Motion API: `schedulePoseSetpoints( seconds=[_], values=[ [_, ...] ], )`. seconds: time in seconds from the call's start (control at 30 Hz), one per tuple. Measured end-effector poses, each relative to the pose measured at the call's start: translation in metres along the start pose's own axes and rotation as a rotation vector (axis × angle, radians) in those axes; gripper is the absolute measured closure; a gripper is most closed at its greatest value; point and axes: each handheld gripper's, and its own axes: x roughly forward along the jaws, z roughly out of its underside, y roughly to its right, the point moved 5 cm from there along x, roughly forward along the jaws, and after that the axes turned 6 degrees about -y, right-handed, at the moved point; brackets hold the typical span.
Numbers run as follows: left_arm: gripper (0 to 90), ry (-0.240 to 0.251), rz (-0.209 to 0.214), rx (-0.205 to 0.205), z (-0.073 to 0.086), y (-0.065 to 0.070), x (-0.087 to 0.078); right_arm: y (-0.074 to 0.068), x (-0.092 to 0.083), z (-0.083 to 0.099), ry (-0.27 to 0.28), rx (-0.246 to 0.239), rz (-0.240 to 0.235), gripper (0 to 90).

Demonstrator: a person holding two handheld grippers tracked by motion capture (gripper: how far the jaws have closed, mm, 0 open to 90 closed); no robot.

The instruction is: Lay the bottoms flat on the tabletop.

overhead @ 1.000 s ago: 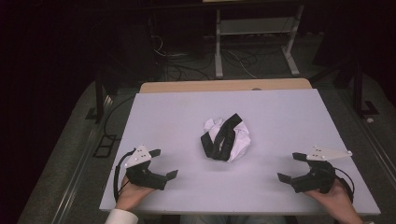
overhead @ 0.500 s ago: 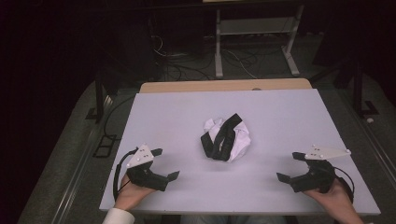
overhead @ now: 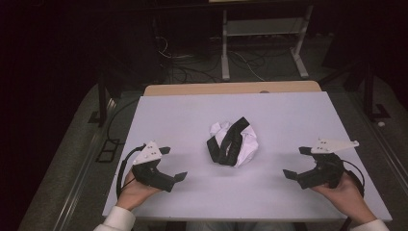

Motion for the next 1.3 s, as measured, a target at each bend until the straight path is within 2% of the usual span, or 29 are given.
schedulePoseSetpoints(
  seconds=[0.4, 0.8, 1.3],
  values=[
    [0.0, -0.016, 0.012, 0.023, -0.021, -0.007, 0.003, 0.011, 0.0, -0.026, -0.002, -0.019, -0.003, 0.0],
    [0.0, -0.036, 0.025, 0.038, -0.039, -0.016, 0.007, 0.021, 0.004, -0.043, -0.014, -0.022, -0.005, 0.0],
    [0.0, -0.042, 0.031, 0.023, -0.054, -0.032, 0.013, 0.036, 0.016, -0.065, -0.025, -0.024, 0.002, 0.0]
  ],
)
